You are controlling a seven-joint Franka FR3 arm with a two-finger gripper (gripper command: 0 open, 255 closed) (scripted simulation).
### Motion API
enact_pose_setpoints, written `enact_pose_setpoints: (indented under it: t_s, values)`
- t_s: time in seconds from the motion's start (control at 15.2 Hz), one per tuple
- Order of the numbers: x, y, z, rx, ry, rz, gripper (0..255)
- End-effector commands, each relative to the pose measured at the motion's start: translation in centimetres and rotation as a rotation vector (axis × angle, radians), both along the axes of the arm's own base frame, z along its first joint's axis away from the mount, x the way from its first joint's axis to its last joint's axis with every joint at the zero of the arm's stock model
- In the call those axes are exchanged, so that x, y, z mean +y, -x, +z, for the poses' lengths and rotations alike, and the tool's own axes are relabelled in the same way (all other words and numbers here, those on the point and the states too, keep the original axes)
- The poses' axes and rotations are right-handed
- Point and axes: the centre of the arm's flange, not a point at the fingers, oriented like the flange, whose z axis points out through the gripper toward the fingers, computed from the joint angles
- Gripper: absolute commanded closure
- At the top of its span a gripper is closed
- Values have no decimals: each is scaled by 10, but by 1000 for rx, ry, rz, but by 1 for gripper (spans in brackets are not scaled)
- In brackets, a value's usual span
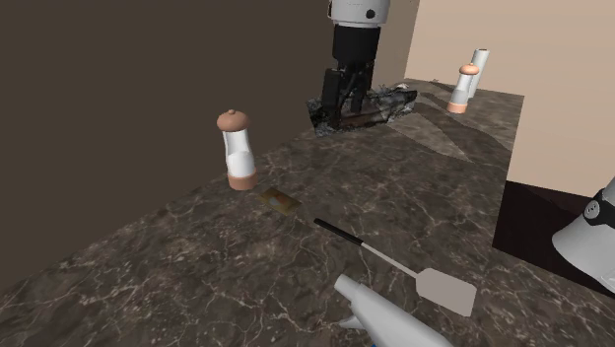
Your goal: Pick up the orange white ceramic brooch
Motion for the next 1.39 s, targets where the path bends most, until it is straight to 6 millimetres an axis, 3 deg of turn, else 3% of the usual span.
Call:
enact_pose_setpoints:
  t_s: [0.0, 0.92, 1.32]
  values:
    - [10, -18, -18, 7, 0, -1, 0]
    - [82, -134, -145, 53, 5, -8, 0]
    - [82, -134, -176, 53, 5, -7, 0]
